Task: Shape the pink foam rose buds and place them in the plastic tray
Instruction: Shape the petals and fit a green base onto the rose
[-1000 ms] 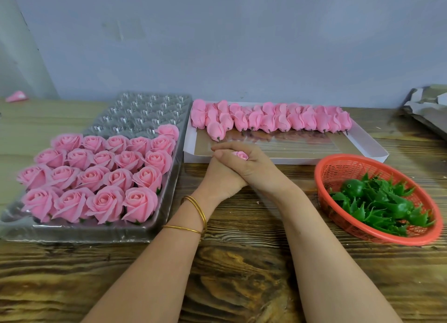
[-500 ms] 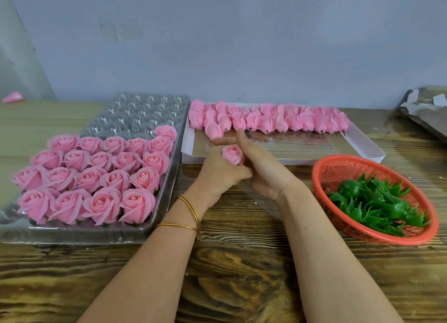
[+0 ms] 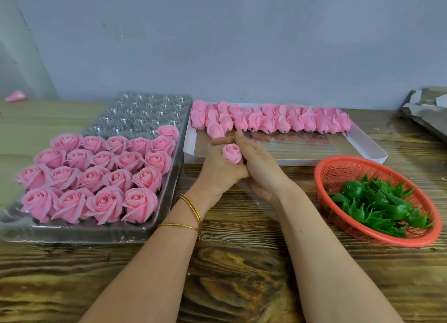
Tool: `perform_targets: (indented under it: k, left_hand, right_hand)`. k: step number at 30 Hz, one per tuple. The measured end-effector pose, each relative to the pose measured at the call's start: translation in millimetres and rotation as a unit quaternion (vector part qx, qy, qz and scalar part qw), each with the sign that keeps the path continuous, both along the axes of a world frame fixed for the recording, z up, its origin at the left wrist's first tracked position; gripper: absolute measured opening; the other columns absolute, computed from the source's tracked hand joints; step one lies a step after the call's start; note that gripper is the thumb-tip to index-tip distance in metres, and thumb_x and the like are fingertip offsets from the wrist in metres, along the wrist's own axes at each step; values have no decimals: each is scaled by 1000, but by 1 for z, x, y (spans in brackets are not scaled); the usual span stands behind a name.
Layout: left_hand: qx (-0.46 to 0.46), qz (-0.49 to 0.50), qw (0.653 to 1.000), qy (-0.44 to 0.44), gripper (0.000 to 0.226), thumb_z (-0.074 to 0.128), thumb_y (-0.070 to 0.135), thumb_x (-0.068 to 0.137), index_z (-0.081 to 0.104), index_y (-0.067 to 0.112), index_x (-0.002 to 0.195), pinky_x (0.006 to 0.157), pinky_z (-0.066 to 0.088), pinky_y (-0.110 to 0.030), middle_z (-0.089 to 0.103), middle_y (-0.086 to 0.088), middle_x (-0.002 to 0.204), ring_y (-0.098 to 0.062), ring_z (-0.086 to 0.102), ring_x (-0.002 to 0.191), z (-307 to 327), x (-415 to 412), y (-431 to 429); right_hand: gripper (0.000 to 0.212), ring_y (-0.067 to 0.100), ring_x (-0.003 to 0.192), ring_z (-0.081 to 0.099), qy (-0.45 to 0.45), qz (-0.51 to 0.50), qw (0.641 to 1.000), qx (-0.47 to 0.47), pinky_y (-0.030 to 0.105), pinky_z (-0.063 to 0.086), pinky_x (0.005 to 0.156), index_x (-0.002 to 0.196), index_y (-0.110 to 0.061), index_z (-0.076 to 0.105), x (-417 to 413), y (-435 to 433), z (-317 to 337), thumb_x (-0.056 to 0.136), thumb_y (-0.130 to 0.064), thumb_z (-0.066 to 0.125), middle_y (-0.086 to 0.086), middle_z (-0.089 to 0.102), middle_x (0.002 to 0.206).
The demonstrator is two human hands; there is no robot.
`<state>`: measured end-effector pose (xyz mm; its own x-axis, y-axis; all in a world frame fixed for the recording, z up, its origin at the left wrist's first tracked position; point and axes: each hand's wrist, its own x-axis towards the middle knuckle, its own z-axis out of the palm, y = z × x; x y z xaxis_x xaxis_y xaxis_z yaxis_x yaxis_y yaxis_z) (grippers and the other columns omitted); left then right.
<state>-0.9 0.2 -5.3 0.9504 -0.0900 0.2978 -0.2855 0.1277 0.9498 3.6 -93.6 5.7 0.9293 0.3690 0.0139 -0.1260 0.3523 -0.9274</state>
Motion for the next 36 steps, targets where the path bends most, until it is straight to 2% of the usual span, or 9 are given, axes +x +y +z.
perform_targets:
  k: [4, 11, 14, 18, 22, 27, 30, 33, 36]
  left_hand:
    - [19, 13, 1000, 5, 56, 70, -20, 62, 72, 35, 67, 60, 53, -21, 68, 11, 63, -3, 64, 68, -1, 1, 0]
    - [46, 6, 998, 33, 50, 67, -17, 61, 70, 33, 64, 55, 51, -24, 63, 9, 56, -8, 62, 62, -1, 1, 2]
    - [54, -6, 996, 71, 38, 66, -14, 58, 66, 24, 55, 51, 43, -23, 58, 8, 51, -10, 57, 55, 0, 1, 3]
    - [64, -42, 993, 93, 34, 67, -8, 54, 66, 26, 49, 44, 39, -16, 56, 10, 47, -4, 53, 46, 2, -2, 1]
    - [145, -4, 987, 63, 29, 68, -9, 68, 65, 20, 68, 57, 45, -20, 64, 13, 55, -8, 63, 66, -3, 2, 2]
    - [230, 45, 972, 22, 24, 62, -4, 75, 62, 18, 67, 57, 46, -14, 61, 9, 61, -6, 61, 70, -1, 3, 0]
    - [252, 60, 966, 7, 30, 63, -2, 78, 57, 24, 64, 58, 42, -6, 58, 12, 67, 3, 54, 70, 2, 1, 0]
    - [286, 65, 956, -5, 30, 63, 2, 82, 56, 27, 68, 74, 46, -21, 57, 10, 76, -7, 56, 82, 2, -1, -1]
    - [278, 57, 959, -11, 14, 66, 1, 81, 66, 13, 75, 64, 44, -9, 59, 8, 73, 1, 55, 74, 1, 0, 1]
  right_hand:
    - [39, 7, 79, 68, 3, -11, 1000, -7, 22, 55, 63, 92, -20, 74, 0, 0, 0, 104, -36, 40, -1, 71, 82]
    - [35, 16, 75, 68, 2, -54, 998, -31, 28, 57, 60, 94, -8, 68, 1, -4, 2, 106, -22, 39, 8, 71, 81]
    - [37, 20, 82, 68, -3, -96, 994, -49, 30, 57, 65, 106, 0, 66, 3, -7, 5, 105, -25, 40, 14, 71, 93]
    - [38, 15, 88, 71, -57, -124, 986, -95, 27, 58, 77, 95, -6, 72, 3, -3, 5, 102, -34, 47, 9, 74, 95]
    - [29, 18, 98, 67, -122, -100, 970, -185, 41, 50, 100, 93, -14, 75, 0, 0, 0, 97, -35, 55, 14, 73, 102]
    - [33, 19, 94, 61, -128, -88, 968, -197, 47, 45, 102, 102, -2, 72, -4, 1, -2, 95, -32, 60, 29, 66, 108]
    - [24, 17, 98, 62, -114, -71, 971, -199, 44, 43, 105, 105, -5, 71, -5, 0, -2, 95, -25, 62, 22, 69, 108]
    - [14, 14, 101, 63, -100, -52, 972, -204, 43, 43, 110, 103, -14, 70, -6, -1, 0, 92, -20, 65, 7, 69, 104]
    - [19, 17, 106, 63, -92, -45, 973, -208, 44, 41, 111, 107, -16, 68, -5, -3, 0, 89, -20, 68, 5, 68, 106]
